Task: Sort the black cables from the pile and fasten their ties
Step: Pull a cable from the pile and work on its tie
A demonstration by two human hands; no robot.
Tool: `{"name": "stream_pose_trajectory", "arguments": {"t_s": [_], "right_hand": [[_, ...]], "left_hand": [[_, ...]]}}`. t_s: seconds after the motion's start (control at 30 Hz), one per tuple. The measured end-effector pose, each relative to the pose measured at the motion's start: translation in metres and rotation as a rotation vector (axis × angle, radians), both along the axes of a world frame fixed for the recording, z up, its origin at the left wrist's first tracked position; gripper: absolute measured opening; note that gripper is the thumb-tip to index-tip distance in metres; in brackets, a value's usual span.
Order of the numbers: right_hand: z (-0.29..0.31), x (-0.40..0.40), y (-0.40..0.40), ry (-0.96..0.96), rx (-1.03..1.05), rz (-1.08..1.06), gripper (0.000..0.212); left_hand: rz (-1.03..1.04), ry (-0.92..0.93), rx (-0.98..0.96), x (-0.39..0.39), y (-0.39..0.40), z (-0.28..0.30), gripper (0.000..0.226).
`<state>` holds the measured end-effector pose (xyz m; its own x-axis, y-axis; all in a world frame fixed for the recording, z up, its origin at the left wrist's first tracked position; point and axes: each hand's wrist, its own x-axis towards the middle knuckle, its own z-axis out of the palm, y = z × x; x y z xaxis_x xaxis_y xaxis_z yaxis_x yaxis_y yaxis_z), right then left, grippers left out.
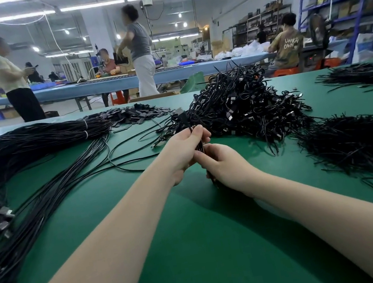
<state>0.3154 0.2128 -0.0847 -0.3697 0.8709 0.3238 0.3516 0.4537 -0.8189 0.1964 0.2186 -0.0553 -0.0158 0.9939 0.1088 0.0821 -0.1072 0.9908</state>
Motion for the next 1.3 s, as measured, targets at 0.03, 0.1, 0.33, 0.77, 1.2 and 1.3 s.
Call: {"name": "stream_pose_trajectory", "arguments": {"t_s": [0.03,0.1,0.33,0.77,1.2,1.3], "right_hand": [[0.0,0.0,0.001,-0.047,0.023,-0.019,0.033],[0.0,-0.001,0.003,-0.145,0.088,-0.065,0.032],[-0.008,0.001,0.01,-0.559,0.271,-0.225,0.02],[0.035,0.03,0.011,-0.133,-0.358,0.013,0.028],[0.036,0.059,-0.041,-0.994,0.124,0.281,0.03],[0.033,0.063,-0.038,-1.162,0.399,0.21,0.031]], "left_hand": [[0.009,0.008,0.018,0.002,0.0,-0.002,0.03],[0.031,0.018,0.044,0.004,0.001,-0.005,0.03],[0.084,0.015,0.011,0.02,-0.003,-0.013,0.034],[0.343,1.543,0.895,-0.01,-0.014,-0.01,0.052],[-0.105,1.642,0.702,-0.004,-0.064,-0.03,0.038],[-0.069,1.585,0.665,0.0,-0.064,-0.028,0.028]]}}
